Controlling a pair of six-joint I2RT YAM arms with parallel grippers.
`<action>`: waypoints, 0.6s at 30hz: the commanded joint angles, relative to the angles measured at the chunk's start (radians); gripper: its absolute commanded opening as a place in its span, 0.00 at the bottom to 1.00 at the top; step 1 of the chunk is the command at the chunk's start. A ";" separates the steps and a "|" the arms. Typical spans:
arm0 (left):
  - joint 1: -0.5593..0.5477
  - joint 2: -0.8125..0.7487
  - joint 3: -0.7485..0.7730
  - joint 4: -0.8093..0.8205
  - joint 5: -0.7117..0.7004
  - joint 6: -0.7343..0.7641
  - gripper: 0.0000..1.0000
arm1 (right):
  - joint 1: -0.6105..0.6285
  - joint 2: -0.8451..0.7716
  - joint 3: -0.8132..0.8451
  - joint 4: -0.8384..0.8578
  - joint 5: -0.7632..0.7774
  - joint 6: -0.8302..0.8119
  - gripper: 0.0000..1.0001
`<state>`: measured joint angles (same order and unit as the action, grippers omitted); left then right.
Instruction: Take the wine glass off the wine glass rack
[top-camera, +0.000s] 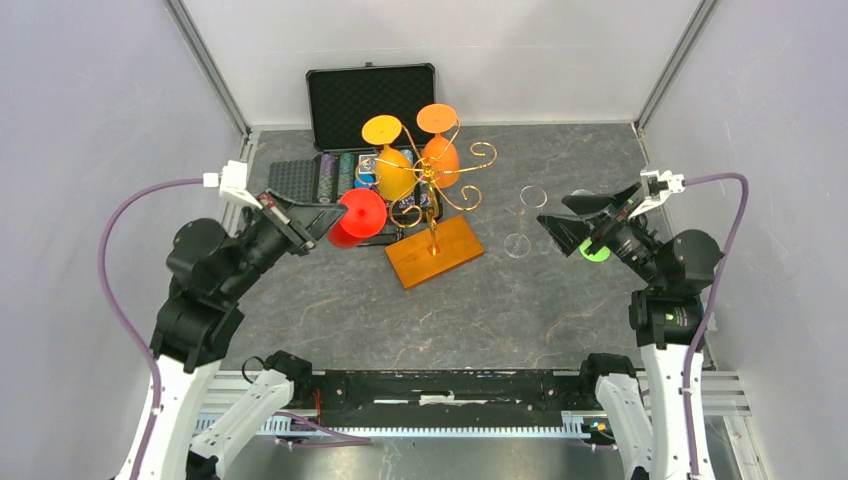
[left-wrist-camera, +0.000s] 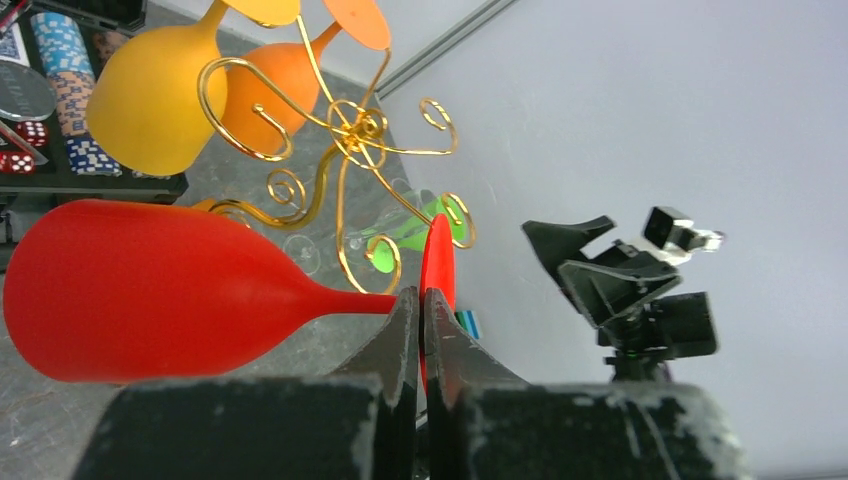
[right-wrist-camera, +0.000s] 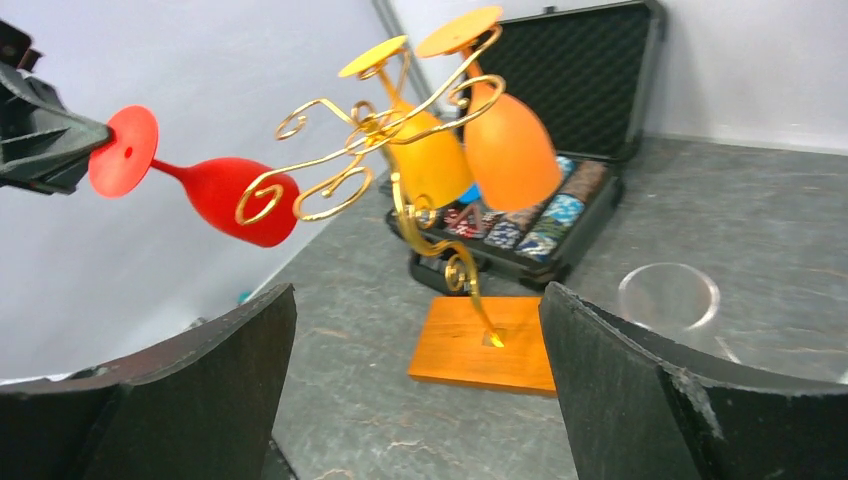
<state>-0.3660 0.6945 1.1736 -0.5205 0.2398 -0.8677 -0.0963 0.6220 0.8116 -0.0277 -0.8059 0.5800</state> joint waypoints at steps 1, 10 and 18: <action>0.005 -0.046 0.064 -0.025 0.019 -0.074 0.02 | 0.001 -0.042 -0.117 0.348 -0.091 0.265 0.96; 0.005 -0.049 0.176 0.108 0.195 -0.252 0.02 | 0.078 -0.089 -0.283 0.736 -0.052 0.551 0.98; 0.005 0.003 0.232 0.337 0.293 -0.422 0.02 | 0.277 -0.045 -0.304 1.029 0.057 0.668 0.98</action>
<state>-0.3660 0.6559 1.3479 -0.3588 0.4446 -1.1618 0.0990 0.5518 0.5148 0.7773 -0.8200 1.1683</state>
